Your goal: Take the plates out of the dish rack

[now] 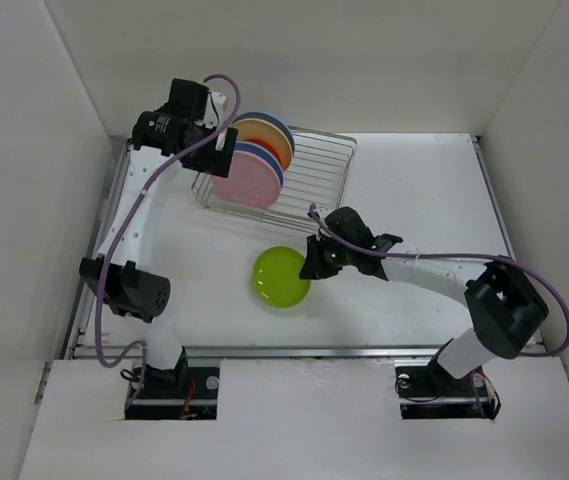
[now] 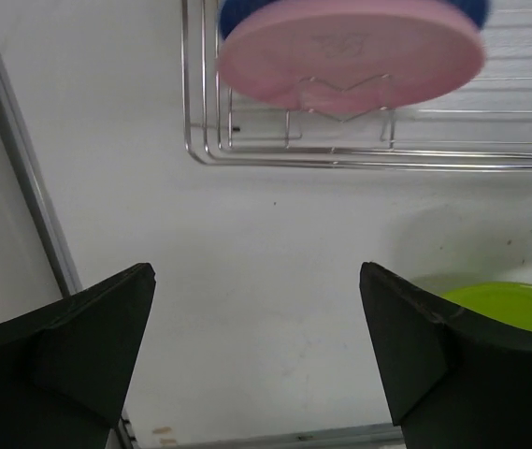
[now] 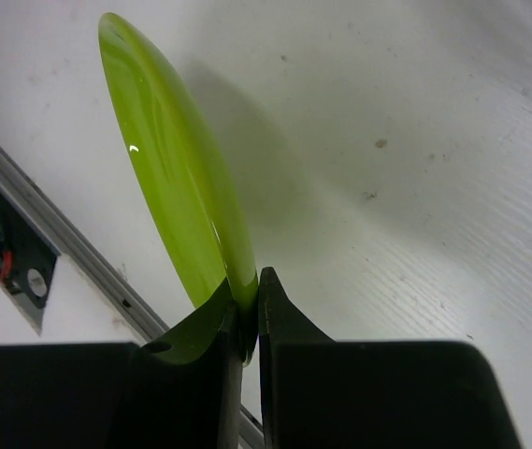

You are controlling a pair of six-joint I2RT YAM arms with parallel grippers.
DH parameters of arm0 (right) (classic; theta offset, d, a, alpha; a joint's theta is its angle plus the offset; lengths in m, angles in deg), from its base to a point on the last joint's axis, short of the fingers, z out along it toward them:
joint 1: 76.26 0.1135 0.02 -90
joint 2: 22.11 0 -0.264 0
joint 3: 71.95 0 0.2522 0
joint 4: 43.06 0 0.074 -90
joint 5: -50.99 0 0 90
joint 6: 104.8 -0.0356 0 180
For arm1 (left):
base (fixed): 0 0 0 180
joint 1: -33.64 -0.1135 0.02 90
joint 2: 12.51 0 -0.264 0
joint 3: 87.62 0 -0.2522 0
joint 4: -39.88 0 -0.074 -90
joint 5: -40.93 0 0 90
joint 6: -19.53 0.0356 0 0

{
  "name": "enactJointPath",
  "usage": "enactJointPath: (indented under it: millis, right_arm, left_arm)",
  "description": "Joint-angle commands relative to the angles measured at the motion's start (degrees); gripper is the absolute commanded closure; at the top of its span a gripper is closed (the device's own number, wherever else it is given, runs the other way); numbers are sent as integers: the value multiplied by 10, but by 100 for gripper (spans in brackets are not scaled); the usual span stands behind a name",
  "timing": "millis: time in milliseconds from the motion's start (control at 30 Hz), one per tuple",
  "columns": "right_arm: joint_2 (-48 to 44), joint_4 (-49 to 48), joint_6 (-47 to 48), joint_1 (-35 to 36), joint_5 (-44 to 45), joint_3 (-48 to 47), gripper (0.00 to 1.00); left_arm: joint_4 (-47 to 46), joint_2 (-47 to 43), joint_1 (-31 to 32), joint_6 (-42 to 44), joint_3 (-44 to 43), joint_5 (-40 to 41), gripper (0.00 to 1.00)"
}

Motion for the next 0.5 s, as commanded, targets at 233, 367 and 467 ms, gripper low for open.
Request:
enactJointPath:
  millis: [233,367,467]
  right_arm:
    - [4,-111,-73,3,-13,41,73]
    - [10,-111,-79,3,17,47,71]
    - [29,-111,-79,3,23,41,71]
  left_arm:
    - [-49,122,-155,-114,63,-90,32]
    - [-87,164,-160,-112,64,-69,35]
    - [-108,199,-160,-112,49,-56,35]
